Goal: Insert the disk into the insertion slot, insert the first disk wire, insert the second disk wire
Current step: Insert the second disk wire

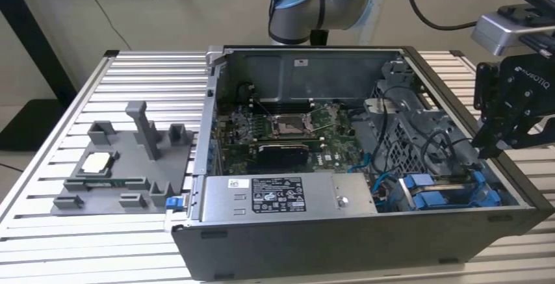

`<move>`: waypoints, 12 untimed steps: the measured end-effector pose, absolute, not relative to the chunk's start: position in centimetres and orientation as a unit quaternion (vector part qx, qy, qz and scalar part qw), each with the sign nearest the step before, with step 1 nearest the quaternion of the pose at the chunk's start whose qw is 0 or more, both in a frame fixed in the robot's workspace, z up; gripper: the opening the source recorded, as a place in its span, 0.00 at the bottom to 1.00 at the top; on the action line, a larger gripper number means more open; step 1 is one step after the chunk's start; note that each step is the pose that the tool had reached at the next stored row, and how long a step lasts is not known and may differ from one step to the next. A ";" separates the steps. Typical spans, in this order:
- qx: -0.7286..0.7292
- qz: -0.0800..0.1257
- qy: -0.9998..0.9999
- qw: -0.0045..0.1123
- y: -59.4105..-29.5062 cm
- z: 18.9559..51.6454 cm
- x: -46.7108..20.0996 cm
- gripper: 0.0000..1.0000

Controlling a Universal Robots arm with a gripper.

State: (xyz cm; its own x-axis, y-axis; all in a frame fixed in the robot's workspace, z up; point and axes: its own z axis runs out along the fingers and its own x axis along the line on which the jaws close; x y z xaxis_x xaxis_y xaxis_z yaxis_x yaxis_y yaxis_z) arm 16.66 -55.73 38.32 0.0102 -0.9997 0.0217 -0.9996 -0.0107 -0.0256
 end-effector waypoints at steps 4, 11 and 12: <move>-0.711 -0.017 0.703 0.001 -55.7 38.3 16.8 0.27; -0.711 -0.018 0.703 -0.002 -55.6 38.3 17.3 0.27; -0.711 -0.018 0.703 -0.002 -55.6 38.3 17.5 0.27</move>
